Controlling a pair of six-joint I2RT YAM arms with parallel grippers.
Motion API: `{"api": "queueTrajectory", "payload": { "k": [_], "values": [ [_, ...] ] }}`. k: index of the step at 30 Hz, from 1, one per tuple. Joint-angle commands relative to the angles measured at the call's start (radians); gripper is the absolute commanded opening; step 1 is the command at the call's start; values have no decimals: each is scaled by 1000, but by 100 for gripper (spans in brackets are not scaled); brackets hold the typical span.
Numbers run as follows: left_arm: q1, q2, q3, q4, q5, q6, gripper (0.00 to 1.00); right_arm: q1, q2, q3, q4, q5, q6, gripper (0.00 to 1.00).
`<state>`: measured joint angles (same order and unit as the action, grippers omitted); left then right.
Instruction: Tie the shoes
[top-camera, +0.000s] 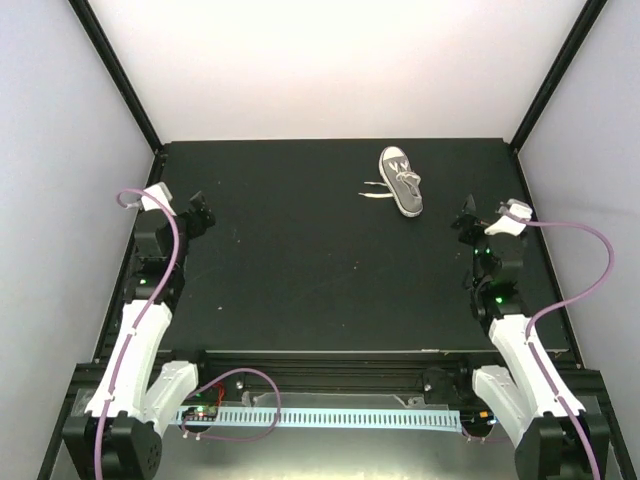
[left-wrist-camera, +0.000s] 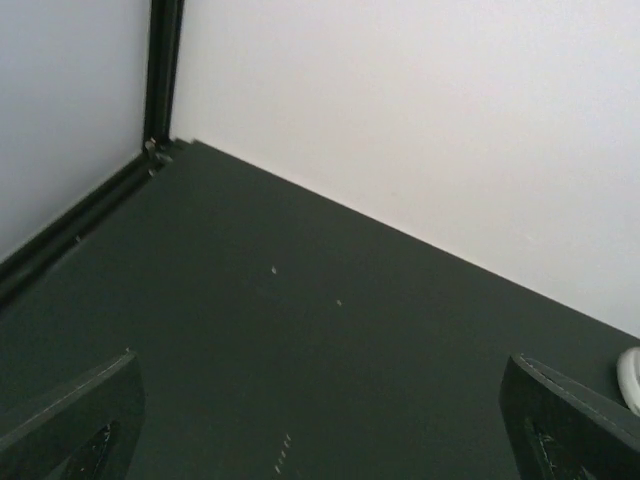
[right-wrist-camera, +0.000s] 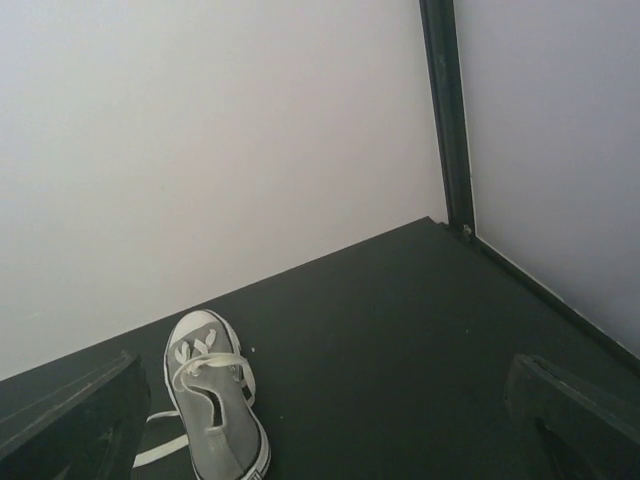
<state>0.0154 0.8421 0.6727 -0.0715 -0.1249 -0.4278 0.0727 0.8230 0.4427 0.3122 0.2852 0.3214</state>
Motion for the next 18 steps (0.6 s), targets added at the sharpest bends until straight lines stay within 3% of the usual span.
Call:
{"api": "queueTrajectory", "payload": {
  "k": [1, 6, 8, 12, 18],
  "values": [
    [4, -59, 140, -305, 186, -46, 99, 0, -59, 51, -150, 26, 39, 100],
    [3, -12, 406, -525, 659, 114, 99, 1, -158, 12, -204, 61, 75, 100],
    [3, 13, 493, -599, 741, 190, 99, 1, -186, -26, -158, -60, 36, 100],
    [3, 13, 520, -659, 559, 222, 99, 1, -147, 5, -216, -239, -2, 100],
    [2, -103, 312, -503, 333, 231, 99, 0, 91, 185, -425, -395, -37, 100]
  ]
}}
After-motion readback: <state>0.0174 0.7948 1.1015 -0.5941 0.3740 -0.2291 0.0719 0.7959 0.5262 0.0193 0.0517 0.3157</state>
